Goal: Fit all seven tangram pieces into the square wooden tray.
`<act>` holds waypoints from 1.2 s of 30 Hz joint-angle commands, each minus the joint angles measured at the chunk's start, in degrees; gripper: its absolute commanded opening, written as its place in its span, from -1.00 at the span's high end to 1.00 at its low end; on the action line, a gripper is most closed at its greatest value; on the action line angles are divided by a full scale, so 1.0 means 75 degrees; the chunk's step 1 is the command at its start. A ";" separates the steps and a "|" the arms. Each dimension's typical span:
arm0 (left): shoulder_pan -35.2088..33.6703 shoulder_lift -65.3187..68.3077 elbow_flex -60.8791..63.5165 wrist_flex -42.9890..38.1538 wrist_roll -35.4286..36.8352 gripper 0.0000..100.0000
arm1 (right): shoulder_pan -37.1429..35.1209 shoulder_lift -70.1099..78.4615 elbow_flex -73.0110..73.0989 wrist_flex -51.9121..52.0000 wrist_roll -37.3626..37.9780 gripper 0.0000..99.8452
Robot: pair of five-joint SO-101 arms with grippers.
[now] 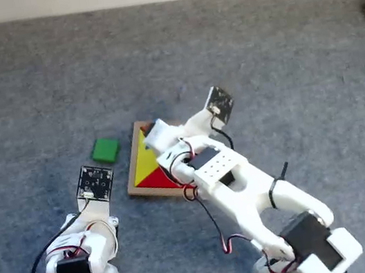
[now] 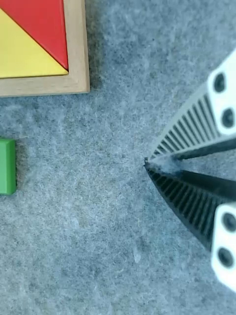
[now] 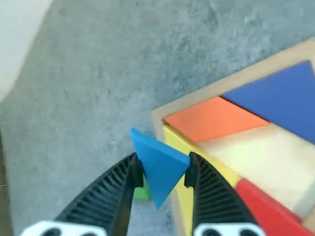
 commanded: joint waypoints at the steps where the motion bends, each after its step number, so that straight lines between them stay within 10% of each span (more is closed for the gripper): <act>1: -0.0088 -0.0053 0.0135 0.0023 0.0023 0.99 | -0.0064 0.0123 -0.0510 -0.0158 -0.0070 0.81; 15: -0.0088 -0.0053 0.0135 0.0023 0.0023 0.99 | -0.0170 0.0205 -0.0510 -0.0147 0.0375 0.44; 36: -0.0088 -0.0053 0.0135 0.0023 0.0023 0.99 | -0.0240 -0.1272 -0.0100 -0.0147 0.1899 0.99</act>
